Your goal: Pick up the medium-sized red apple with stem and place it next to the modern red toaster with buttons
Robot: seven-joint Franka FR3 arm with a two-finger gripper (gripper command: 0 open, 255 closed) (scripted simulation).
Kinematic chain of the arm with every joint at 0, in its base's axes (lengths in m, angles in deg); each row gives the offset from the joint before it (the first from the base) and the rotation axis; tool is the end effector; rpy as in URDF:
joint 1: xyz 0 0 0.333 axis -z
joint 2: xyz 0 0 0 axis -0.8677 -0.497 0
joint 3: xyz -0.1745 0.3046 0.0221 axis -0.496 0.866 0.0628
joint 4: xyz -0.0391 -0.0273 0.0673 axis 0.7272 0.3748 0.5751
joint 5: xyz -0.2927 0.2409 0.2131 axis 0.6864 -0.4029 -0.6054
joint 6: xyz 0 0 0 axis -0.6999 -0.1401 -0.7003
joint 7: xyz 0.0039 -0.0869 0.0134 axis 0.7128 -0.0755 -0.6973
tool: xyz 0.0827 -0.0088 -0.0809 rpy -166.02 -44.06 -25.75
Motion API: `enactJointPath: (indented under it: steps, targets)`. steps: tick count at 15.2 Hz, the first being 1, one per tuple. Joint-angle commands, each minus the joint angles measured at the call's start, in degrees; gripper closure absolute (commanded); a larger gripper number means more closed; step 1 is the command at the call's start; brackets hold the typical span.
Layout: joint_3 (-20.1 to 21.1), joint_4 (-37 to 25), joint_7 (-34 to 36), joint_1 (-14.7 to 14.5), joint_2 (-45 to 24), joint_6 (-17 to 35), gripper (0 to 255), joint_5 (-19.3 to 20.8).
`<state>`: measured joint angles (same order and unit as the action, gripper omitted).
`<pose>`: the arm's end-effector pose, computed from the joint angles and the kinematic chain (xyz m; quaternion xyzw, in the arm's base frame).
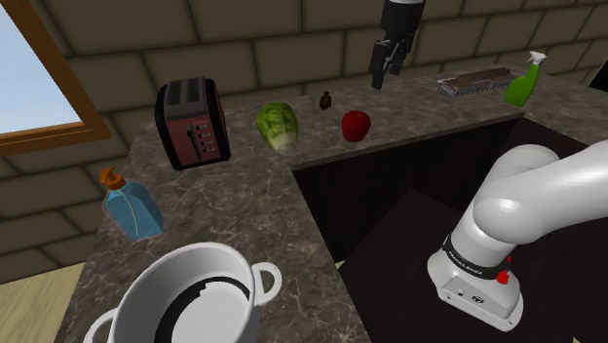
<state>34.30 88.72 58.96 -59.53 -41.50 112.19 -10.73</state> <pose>0.3307 -0.0199 0.6370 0.9978 0.0295 0.0451 0.0375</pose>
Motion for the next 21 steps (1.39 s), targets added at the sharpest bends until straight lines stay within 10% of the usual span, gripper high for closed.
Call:
enactJointPath:
  steps: [1, 21]
  targets:
    - [0.0, 0.0, 0.0, 0.0, 0.0, 0.0, 0, 0.0]
    - [-19.0, 10.6, -11.7, 3.2, -21.8, 48.1, 0, 1.4]
